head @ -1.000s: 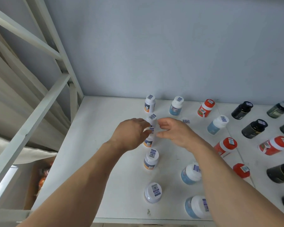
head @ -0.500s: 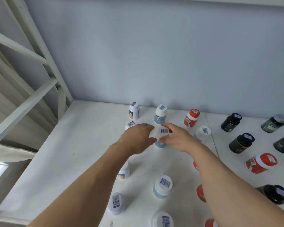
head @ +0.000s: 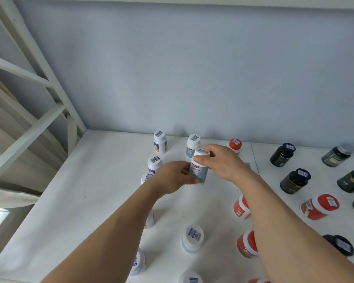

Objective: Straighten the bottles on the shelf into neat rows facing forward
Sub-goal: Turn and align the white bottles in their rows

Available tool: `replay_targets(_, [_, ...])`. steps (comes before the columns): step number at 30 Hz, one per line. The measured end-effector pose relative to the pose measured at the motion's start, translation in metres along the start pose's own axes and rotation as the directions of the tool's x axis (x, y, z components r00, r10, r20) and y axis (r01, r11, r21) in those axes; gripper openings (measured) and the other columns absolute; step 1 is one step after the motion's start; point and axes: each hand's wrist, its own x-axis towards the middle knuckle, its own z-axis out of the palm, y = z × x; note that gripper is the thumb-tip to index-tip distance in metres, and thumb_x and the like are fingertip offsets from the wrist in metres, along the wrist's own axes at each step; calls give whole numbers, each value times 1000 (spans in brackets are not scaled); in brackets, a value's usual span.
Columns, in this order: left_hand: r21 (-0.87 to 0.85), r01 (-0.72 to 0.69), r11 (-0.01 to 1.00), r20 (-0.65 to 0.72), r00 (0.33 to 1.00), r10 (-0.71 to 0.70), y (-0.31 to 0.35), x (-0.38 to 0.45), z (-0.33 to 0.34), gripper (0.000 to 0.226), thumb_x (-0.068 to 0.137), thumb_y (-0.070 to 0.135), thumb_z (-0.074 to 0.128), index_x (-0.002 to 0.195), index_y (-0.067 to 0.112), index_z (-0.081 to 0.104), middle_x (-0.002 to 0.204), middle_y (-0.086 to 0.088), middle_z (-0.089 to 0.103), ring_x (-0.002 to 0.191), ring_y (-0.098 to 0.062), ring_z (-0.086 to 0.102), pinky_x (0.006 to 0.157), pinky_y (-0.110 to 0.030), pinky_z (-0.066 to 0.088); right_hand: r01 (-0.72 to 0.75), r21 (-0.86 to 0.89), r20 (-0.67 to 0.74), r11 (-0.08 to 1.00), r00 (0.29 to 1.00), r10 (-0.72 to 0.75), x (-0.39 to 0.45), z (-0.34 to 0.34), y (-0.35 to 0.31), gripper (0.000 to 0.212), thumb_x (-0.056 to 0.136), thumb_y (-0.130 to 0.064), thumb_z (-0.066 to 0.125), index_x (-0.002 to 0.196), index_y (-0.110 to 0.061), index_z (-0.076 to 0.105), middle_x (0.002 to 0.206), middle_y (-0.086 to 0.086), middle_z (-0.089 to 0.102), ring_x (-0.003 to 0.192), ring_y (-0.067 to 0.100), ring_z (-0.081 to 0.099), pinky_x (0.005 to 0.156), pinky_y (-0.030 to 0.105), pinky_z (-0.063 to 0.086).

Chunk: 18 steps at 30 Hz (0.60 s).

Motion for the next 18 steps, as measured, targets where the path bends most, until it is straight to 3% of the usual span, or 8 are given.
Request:
replay_targets(3, [-130,-24,991,64,997,33,-1,-1,-3,37,75,34,78,110,23,69,106,6,73,108,-18,64,103,-43,46,-24,-2,-18,1000,1000,24,0,1,-2,20,86,-47,64,83,-27,64,77,-10,64,74,11,60,64,30,46])
replay_targets(7, [-186,-15,982,104,994,35,-4,-2,-4,34,80,27,77,113,25,68,110,8,72,111,-12,63,106,-36,43,-62,22,-27,998,998,63,1,6,-3,26,83,-50,67,86,-24,67,87,-2,70,85,18,67,80,42,57])
replay_targets(10, [-204,-18,979,117,992,42,-5,-1,-5,35,81,26,77,114,25,68,110,10,73,111,-10,63,106,-34,43,-69,37,-35,997,997,71,1,7,-4,24,81,-49,69,83,-25,67,87,-3,70,86,18,67,83,45,57])
replay_targets(15, [-168,-29,985,103,994,46,-3,0,-6,34,80,28,78,113,26,69,107,10,73,108,-12,64,103,-34,45,-73,51,-27,996,997,74,0,5,-4,19,82,-46,70,84,-28,66,88,-6,70,86,16,67,84,44,57])
replay_targets(18, [19,-70,997,54,996,69,1,0,-6,38,81,33,76,116,23,67,109,6,71,105,-16,64,99,-36,49,-63,59,-31,996,997,65,-2,4,-3,18,83,-44,69,84,-27,66,86,-7,69,85,15,66,81,42,55])
